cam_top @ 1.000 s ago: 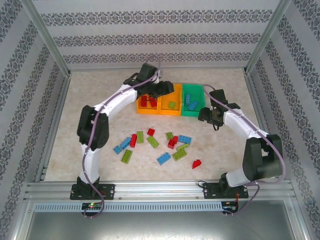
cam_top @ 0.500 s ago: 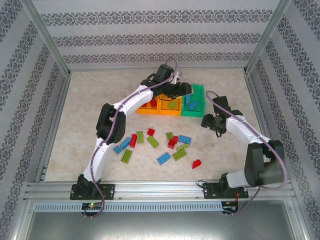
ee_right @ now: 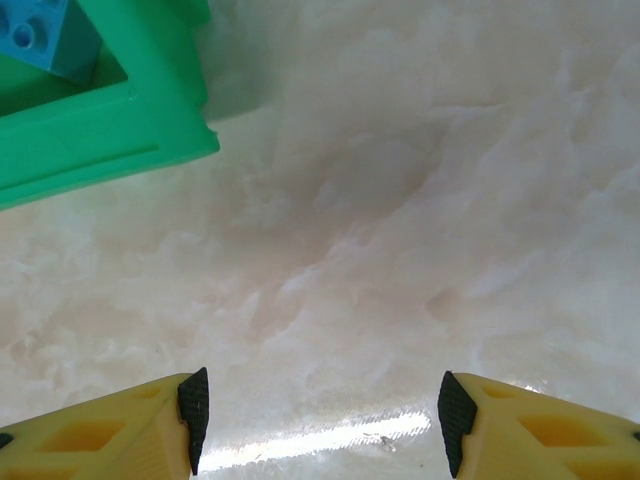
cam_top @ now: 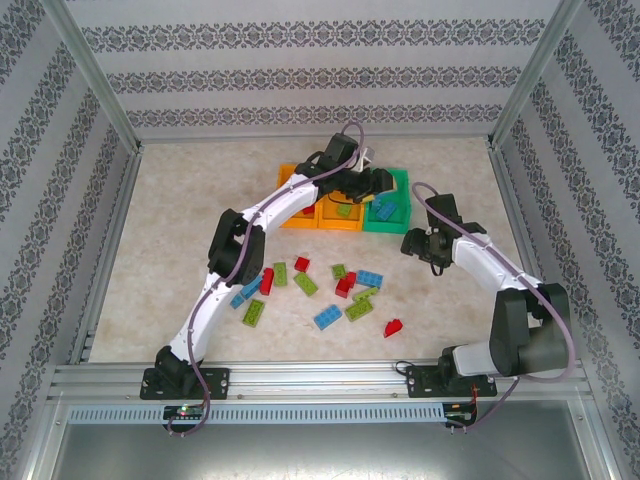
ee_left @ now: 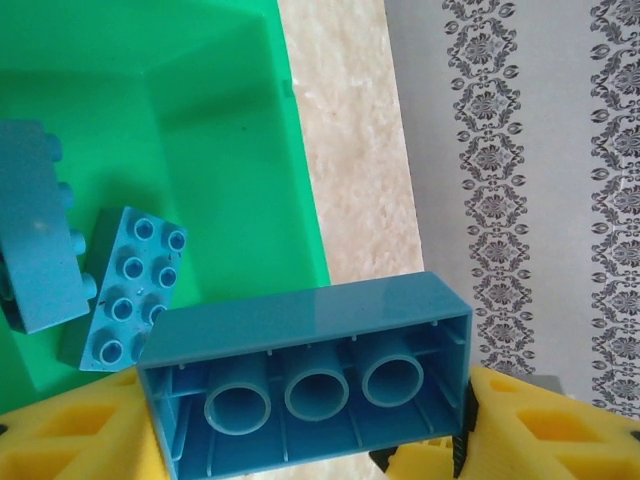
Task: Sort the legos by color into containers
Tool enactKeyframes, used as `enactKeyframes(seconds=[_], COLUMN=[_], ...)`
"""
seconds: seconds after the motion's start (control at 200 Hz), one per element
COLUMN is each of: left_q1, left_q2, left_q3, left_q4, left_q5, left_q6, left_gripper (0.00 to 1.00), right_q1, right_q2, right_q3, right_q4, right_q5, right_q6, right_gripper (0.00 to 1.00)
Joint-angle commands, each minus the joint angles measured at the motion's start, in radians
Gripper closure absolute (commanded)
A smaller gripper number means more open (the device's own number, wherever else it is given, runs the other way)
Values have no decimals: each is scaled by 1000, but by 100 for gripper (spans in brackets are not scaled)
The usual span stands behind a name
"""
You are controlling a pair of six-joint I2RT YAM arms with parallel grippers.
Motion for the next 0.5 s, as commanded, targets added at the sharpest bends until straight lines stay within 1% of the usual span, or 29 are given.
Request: enactKeyframes(seconds=[0.0, 0.095, 0.145, 0.22, 0.23, 0.345, 0.495], left_q1=[-6, -8, -9, -12, -12, -14, -14], left_q2=[7, -5, -12, -25, -26, -42, -69], left_q3=[30, 27, 28, 27, 26, 21, -1], left_q4=[-24, -22, -16, -7, -7, -8, -7], left_q5=[-13, -16, -9, -7, -10, -23, -34], left_q6=[-9, -11, -18, -20, -20, -13, -14], left_gripper=[31, 24, 19, 1, 0, 0, 0], right_q1=[2, 17, 25, 49, 53, 123, 230], right_q2=[-52, -91, -114, -148, -151, -171, -137], right_q3=[-40, -62, -72, -85, -87, -95, -82], right_q4=[-21, -58, -76, -91, -91, -88, -51], right_q5=[-40, -53, -63, -84, -87, -104, -110], right_q6=[30, 35, 40, 61, 65, 120, 166], right_gripper=[35, 35, 35, 34, 34, 32, 32])
